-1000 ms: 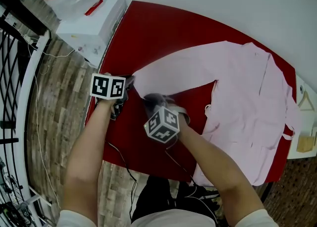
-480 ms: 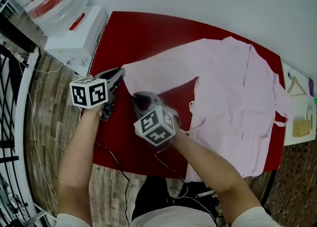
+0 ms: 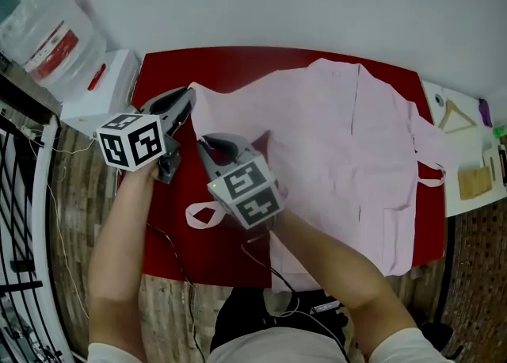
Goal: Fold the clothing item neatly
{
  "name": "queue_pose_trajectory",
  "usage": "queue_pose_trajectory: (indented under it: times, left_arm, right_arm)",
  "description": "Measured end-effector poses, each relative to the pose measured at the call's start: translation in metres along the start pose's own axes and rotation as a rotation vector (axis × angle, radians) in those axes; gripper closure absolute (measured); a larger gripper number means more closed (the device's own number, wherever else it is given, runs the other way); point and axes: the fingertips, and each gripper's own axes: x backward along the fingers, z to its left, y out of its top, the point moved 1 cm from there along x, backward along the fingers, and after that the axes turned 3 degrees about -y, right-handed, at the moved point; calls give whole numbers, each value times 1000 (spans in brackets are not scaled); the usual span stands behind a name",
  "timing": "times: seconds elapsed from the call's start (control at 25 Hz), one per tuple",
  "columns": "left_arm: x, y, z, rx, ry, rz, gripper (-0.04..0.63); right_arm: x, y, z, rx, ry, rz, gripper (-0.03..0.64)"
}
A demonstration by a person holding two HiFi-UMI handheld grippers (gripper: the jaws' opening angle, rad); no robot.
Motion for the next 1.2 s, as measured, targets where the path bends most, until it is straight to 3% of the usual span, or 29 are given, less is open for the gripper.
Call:
queue_pose_trajectory:
  times: [0.28,0.68,0.92,1.2]
  left_arm:
    - [-62,27,-76,-77,-83,30,574]
    - [-160,34,-183,-162,-191,88,574]
    - [-220,13,-233,-187,-236,158,574]
    - [-279,-44,-260,-182,-236,275,574]
  right_arm:
    - [57,9,-60,-57,-85,-45,581]
    - [144,-2,-155,-123,-211,-93,581]
    - [188,-29,-206,-196,-265,-92,581]
    - [217,-86,-249,-326,-309,-41,581]
